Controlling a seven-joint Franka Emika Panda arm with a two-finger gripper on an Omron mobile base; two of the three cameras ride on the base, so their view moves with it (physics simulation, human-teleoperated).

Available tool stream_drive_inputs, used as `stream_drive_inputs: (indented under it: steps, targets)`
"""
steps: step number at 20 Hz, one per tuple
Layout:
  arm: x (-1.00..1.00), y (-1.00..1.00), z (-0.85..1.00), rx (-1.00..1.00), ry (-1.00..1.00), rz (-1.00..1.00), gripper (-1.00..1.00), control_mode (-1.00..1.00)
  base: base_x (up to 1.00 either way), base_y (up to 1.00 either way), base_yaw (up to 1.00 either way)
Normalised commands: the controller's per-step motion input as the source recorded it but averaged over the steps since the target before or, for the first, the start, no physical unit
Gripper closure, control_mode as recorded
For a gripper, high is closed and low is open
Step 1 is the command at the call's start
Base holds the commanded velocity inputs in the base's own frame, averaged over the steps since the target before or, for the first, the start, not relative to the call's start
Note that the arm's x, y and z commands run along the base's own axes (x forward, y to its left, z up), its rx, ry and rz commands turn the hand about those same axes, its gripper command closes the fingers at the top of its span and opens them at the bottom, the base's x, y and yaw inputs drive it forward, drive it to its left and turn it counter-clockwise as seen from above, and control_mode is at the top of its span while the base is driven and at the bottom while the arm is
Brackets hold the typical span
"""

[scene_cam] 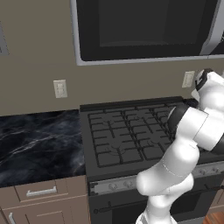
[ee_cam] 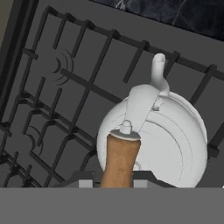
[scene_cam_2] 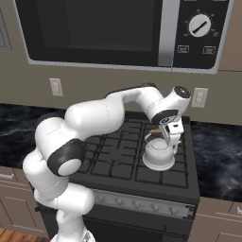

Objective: The kettle is done boiling. Turn off the stove, then wait for 300 timesteps before moving the kettle to the dining table.

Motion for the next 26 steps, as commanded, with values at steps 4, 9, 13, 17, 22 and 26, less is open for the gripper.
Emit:
stream_drive_inputs:
  steps: [4,9,13,17,22,26]
  targets:
    - [-0.24,0.00,0.30,0.00,0.00,0.00,1.00,-1.00,0.00,0.00,0.00]
    - [-0.26,0.00,0.30,0.00,0.00,0.00,1.00,-1.00,0.00,0.00,0.00]
    - [-0.26,0.00,0.29,0.00,0.00,0.00,1.00,-1.00,0.00,0.00,0.00]
    - [-0.30,0.00,0.24,0.00,0.00,0.00,1.00,-1.00,0.00,0.00,0.00]
    - [-0.40,0.00,0.10,0.00,0.00,0.00,1.00,-1.00,0.00,0.00,0.00]
    - [-0.37,0.00,0.10,0.00,0.00,0.00,1.00,-1.00,0.00,0.00,0.00]
